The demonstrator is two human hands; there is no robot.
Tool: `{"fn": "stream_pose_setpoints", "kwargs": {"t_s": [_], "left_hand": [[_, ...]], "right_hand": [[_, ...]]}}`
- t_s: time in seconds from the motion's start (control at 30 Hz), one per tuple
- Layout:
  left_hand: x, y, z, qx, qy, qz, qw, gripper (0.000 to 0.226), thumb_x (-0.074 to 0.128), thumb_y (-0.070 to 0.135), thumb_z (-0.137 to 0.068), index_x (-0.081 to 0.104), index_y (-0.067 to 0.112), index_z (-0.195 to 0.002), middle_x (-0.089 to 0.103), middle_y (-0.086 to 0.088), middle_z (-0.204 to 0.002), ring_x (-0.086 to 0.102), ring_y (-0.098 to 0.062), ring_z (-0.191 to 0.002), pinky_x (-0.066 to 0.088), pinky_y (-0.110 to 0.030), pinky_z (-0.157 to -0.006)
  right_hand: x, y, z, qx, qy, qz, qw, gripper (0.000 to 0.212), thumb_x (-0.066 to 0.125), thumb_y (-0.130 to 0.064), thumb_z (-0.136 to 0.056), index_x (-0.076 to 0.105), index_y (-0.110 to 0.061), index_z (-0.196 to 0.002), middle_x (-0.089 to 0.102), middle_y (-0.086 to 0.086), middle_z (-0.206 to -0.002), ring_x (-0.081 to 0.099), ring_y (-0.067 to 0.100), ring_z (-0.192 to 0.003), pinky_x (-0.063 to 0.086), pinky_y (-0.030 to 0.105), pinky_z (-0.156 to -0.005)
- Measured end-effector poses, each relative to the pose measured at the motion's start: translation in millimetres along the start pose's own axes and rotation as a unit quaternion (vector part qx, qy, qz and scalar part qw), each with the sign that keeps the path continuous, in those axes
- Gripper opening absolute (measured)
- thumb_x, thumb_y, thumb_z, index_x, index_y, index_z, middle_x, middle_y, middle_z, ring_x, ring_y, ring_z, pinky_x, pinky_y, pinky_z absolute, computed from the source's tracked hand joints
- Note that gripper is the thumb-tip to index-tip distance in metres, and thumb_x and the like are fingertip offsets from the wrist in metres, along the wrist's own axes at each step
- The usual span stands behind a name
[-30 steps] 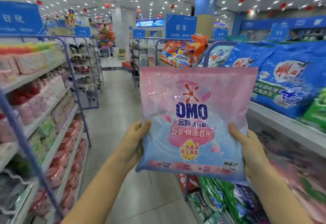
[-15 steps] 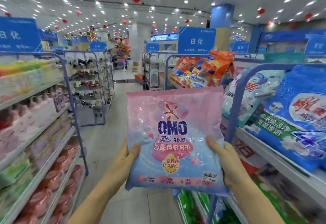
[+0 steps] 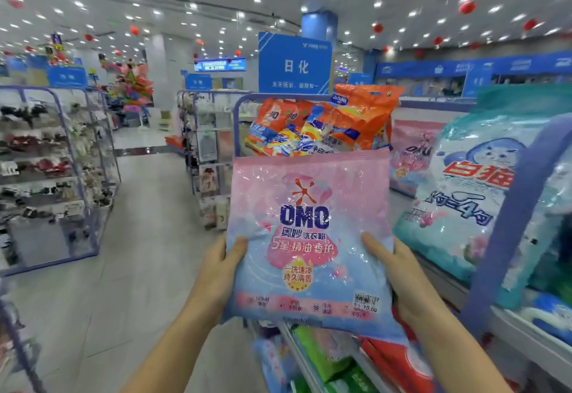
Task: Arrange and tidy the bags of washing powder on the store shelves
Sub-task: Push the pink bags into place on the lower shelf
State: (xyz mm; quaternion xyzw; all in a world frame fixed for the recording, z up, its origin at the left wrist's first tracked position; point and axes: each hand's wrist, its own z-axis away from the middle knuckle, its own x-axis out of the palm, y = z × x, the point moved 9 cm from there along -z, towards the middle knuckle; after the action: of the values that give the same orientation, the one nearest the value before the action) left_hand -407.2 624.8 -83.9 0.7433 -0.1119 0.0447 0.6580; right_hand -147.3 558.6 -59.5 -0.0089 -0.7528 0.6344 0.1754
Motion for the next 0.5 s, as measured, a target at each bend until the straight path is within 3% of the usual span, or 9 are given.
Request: {"fn": "stream_pose_setpoints", "kwargs": {"t_s": [0.1,0.23,0.33,0.4,0.5], "left_hand": [[13.5,9.8,-80.0,0.006,-0.056,-0.002,0.998,0.017,0.05,0.03,-0.095,0.061,0.023,-0.106,0.076,0.001,-0.089,0.073,-0.021,-0.077,0.057,-0.031,-0.055],[40.8,14.1,-171.0,0.009,-0.124,-0.012,0.992,0.014,0.051,0.031,-0.096,0.063,0.028,-0.102,0.075,0.005,-0.089,0.072,-0.015,-0.077,0.056,-0.027,-0.058],[75.2,6.7,-220.6,0.013,-0.182,-0.025,0.983,0.016,0.049,0.028,-0.097,0.064,0.028,-0.102,0.075,0.007,-0.089,0.072,-0.012,-0.079,0.056,-0.024,-0.062],[103.1,-0.3,-245.8,0.01,-0.215,-0.027,0.976,0.016,0.049,0.025,-0.097,0.064,0.025,-0.099,0.073,0.005,-0.092,0.071,-0.011,-0.079,0.057,-0.025,-0.066],[149.1,-6.6,-271.8,0.001,-0.26,-0.022,0.965,0.014,0.049,0.026,-0.097,0.063,0.025,-0.099,0.072,0.006,-0.09,0.071,-0.01,-0.074,0.056,-0.023,-0.059]], "right_hand": [[0.6,-5.9,-51.7,-0.034,0.055,0.003,0.998,0.053,0.071,-0.029,-0.068,0.059,-0.016,-0.118,0.073,0.005,-0.104,0.071,0.024,-0.091,0.058,0.031,-0.067],[-4.7,-14.7,-101.3,-0.076,0.108,0.008,0.991,0.054,0.077,-0.025,-0.057,0.059,-0.019,-0.108,0.072,0.006,-0.105,0.07,0.024,-0.091,0.059,0.036,-0.071],[-15.7,-18.4,-120.2,-0.081,0.131,0.022,0.988,0.059,0.077,-0.02,-0.06,0.055,-0.018,-0.114,0.072,0.006,-0.105,0.07,0.029,-0.091,0.058,0.043,-0.069],[-29.8,-24.8,-128.0,-0.099,0.176,0.042,0.979,0.048,0.072,-0.016,-0.068,0.055,-0.017,-0.113,0.073,0.002,-0.101,0.071,0.025,-0.086,0.058,0.036,-0.062],[-48.3,-36.5,-134.8,-0.134,0.257,0.078,0.954,0.026,0.061,-0.006,-0.086,0.055,-0.016,-0.109,0.074,-0.004,-0.09,0.071,0.012,-0.075,0.055,0.025,-0.053]]}}
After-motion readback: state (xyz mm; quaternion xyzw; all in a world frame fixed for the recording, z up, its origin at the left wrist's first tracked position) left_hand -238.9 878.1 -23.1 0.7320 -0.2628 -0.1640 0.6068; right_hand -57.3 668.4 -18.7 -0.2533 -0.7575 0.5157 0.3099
